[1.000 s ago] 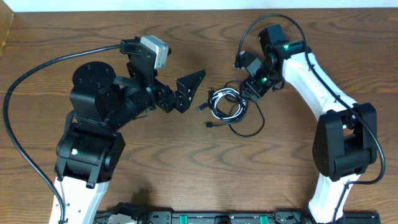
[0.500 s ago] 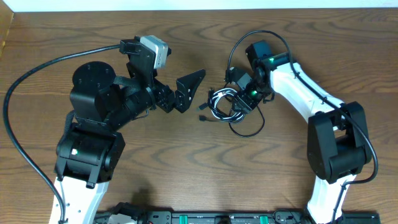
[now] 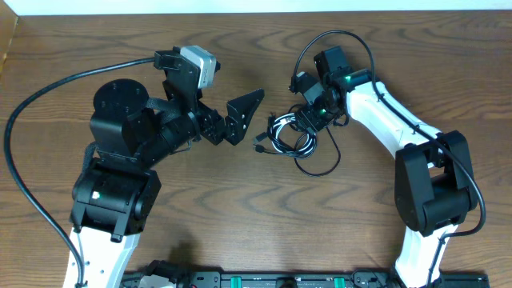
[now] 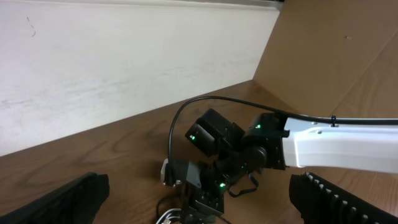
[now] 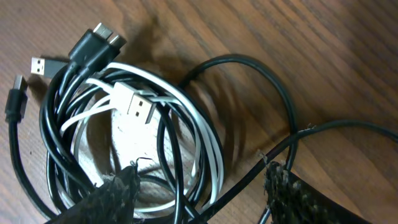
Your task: Untangle cables
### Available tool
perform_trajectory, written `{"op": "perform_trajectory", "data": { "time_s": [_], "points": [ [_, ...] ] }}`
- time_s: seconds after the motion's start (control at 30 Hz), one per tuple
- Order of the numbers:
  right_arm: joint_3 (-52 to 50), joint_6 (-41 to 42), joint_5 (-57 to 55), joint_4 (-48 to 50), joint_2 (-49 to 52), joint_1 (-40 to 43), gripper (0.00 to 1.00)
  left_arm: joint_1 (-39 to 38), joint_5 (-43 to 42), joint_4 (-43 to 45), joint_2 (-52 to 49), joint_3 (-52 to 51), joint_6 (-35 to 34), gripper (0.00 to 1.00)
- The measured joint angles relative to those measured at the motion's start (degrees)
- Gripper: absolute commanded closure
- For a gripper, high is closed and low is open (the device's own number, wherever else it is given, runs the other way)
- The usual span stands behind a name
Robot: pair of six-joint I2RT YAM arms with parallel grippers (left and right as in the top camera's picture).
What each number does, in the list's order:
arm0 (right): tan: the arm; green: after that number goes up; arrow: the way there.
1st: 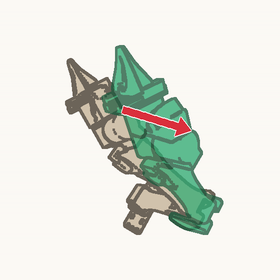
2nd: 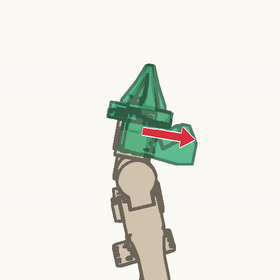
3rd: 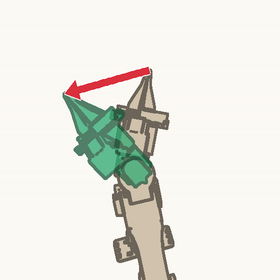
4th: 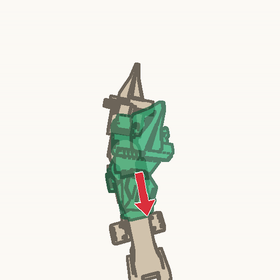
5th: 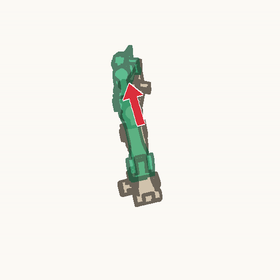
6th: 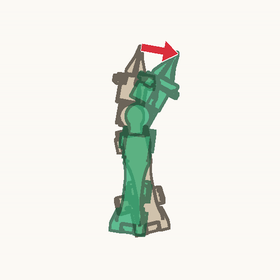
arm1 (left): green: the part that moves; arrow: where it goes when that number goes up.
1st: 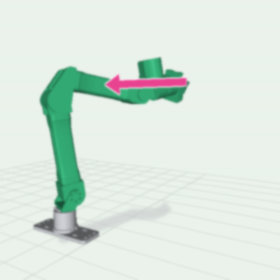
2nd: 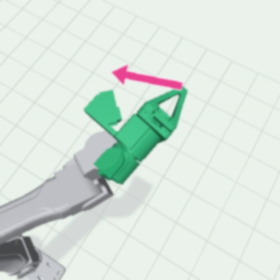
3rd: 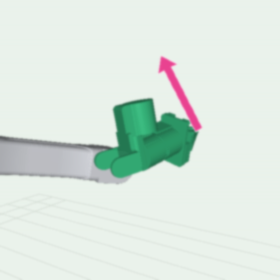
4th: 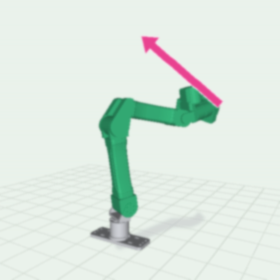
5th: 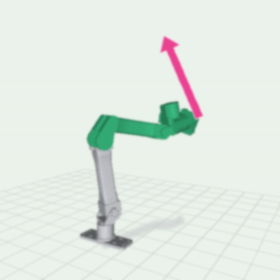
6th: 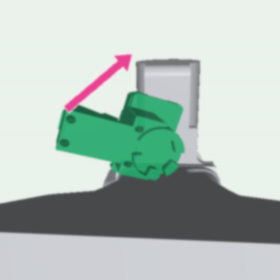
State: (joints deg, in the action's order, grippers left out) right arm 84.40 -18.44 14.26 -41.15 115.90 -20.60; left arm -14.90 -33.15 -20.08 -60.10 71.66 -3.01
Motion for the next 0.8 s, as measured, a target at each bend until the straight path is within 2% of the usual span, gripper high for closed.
{"op": "perform_trajectory", "data": {
  "time_s": [0.13,0.17,0.2,0.23,0.27,0.8],
  "points": [
    [-2.4,0.5,-0.2,1.8,0.0,0.0,0.42,0.0,0.0,0.0,0.0,0.0,0.0,0.02],
    [-3.5,0.7,-0.3,2.2,0.0,0.0,0.51,0.0,0.0,0.0,0.0,0.0,0.0,0.02],
    [-5.2,0.8,-0.6,2.6,0.0,0.0,0.69,0.0,0.0,0.0,0.0,0.0,0.0,0.02],
    [-5.9,1.2,-0.6,3.0,0.0,0.0,0.93,0.0,0.0,0.1,0.0,0.0,0.0,0.02],
    [-6.5,1.2,-0.7,3.3,0.0,0.0,0.99,0.0,0.0,0.2,0.0,0.0,0.0,0.02],
    [-5.3,5.3,1.4,7.1,0.0,0.0,0.99,0.0,0.0,1.0,0.0,0.0,-0.2,0.02]
  ]
}}
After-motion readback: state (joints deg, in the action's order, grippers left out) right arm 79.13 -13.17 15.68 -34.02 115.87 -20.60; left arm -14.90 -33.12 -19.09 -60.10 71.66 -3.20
